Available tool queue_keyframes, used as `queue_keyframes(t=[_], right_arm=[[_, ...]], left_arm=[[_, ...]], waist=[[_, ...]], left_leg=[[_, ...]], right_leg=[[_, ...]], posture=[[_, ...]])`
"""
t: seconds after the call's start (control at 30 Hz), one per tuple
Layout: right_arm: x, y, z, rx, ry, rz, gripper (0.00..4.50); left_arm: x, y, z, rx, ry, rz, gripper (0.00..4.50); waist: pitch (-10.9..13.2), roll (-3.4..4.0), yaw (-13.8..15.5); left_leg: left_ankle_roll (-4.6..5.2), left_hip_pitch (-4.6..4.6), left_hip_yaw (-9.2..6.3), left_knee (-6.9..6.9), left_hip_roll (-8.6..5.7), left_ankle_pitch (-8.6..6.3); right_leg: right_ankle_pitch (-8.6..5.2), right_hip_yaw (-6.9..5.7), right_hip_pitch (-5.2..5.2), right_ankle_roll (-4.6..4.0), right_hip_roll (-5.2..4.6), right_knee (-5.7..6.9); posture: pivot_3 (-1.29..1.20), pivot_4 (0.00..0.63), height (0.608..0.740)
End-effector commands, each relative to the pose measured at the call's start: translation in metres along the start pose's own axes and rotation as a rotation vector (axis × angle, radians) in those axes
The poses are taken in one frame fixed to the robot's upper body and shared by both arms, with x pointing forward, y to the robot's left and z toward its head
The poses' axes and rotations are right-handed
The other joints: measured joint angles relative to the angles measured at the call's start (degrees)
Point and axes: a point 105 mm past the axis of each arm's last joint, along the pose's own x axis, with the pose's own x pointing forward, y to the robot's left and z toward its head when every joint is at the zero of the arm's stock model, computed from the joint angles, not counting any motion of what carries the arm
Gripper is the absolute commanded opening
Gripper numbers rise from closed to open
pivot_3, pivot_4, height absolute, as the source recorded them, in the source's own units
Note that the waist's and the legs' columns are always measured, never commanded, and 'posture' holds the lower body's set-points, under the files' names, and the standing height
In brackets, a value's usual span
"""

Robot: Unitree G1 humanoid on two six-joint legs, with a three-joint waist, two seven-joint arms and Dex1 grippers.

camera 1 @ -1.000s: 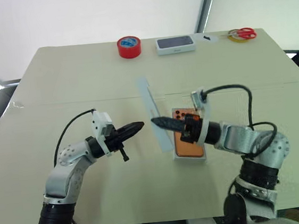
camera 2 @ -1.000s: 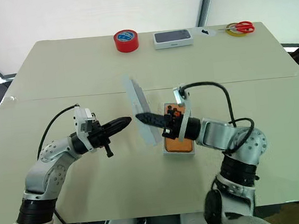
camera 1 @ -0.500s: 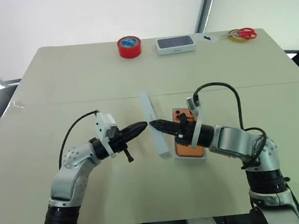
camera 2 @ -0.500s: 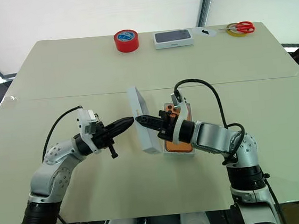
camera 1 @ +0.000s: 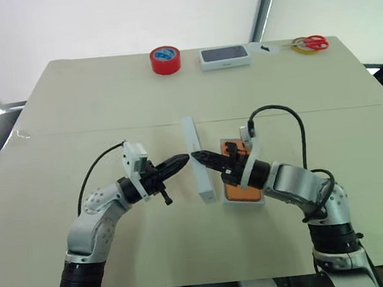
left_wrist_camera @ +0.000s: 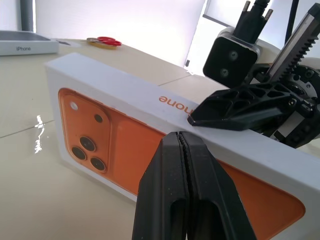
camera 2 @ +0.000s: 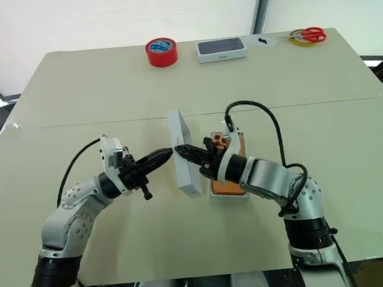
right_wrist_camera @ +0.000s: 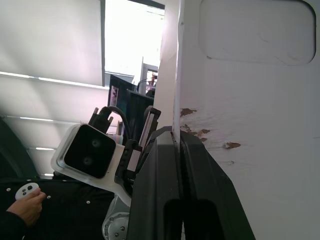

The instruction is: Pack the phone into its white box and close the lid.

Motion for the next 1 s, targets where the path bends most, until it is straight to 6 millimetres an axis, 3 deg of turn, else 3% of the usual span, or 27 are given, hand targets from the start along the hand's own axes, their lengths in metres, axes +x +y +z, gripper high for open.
queue_keyframes(t=[0.03, 0.13, 0.33, 0.47, 0.57, 0.7, 0.8, 0.93, 1.0], right_arm=[[-0.011, -0.008, -0.003, 0.019, 0.012, 0.0, 0.0], [-0.018, -0.018, -0.003, 0.02, 0.004, -0.053, 0.0], [-0.026, -0.016, 0.015, 0.019, -0.083, -0.033, 0.0], [-0.033, -0.011, 0.018, 0.037, -0.117, 0.041, 1.42], [-0.042, -0.007, 0.021, -0.003, -0.109, 0.071, 2.91], [-0.089, -0.014, 0.059, -0.187, -0.153, -0.041, 2.91], [-0.11, -0.022, 0.077, -0.284, -0.174, -0.117, 2.91], [-0.116, -0.025, 0.099, -0.518, -0.236, -0.22, 2.91], [-0.112, -0.029, 0.103, -0.651, -0.25, -0.27, 2.43]], left_arm=[[0.006, -0.015, -0.006, 0.044, 0.022, -0.05, 0.04], [0.015, -0.018, -0.016, 0.026, 0.031, -0.06, 0.04], [0.03, -0.024, -0.032, 0.02, 0.04, -0.095, 0.04], [0.046, -0.027, -0.037, 0.03, 0.036, -0.123, 0.0], [0.055, -0.027, -0.036, 0.035, 0.02, -0.136, 0.0], [0.077, -0.031, -0.035, 0.043, 0.005, -0.179, 0.0], [0.083, -0.031, -0.035, 0.034, -0.004, -0.185, 0.0], [0.07, -0.03, -0.037, 0.04, 0.018, -0.203, 0.0], [0.058, -0.025, -0.038, 0.054, 0.041, -0.196, 0.0]], waist=[[-0.1, 0.1, 0.0], [-0.1, 0.09, 0.2], [-0.2, 0.18, 0.2], [-0.2, 0.17, 0.5], [-0.2, 0.17, 0.2], [-0.1, 0.28, 1.0], [-0.2, 0.25, 1.2], [-0.2, 0.36, 1.0], [-0.2, 0.38, 0.9]], left_leg=[[0.01, 0.0, 0.01, 0.0, 0.0, -0.01], [0.03, 0.02, -0.01, 0.01, -0.01, -0.02], [0.05, 0.09, -0.01, 0.01, -0.01, -0.03], [0.08, 0.05, -0.01, 0.05, -0.02, -0.04], [0.12, 0.01, -0.01, 0.06, -0.03, -0.07], [0.17, -0.06, -0.01, 0.13, -0.08, -0.09], [0.22, -0.05, 0.0, 0.16, -0.09, -0.11], [0.18, -0.04, 0.0, 0.08, 0.07, -0.08], [0.14, -0.04, 0.0, 0.08, 0.11, -0.06]], right_leg=[[0.0, 0.01, 0.0, 0.0, 0.0, -0.01], [0.0, 0.0, 0.06, 0.0, -0.01, -0.02], [0.0, 0.0, 0.12, 0.0, -0.02, -0.05], [0.0, 0.0, 0.13, 0.0, -0.03, -0.08], [0.0, 0.0, 0.11, 0.01, -0.04, -0.11], [0.01, -0.02, 0.09, 0.01, -0.07, -0.1], [0.03, -0.02, 0.13, 0.04, -0.06, -0.16], [0.02, -0.01, 0.06, 0.04, 0.11, -0.13], [0.02, 0.02, 0.03, 0.04, 0.19, -0.12]], posture=[[0.0, 0.15, 0.73], [0.0, 0.15, 0.73], [0.0, 0.15, 0.73], [0.0, 0.15, 0.73], [0.0, 0.15, 0.73], [0.0, 0.15, 0.73], [0.0, 0.15, 0.73], [0.0, 0.15, 0.73], [0.0, 0.15, 0.73]])
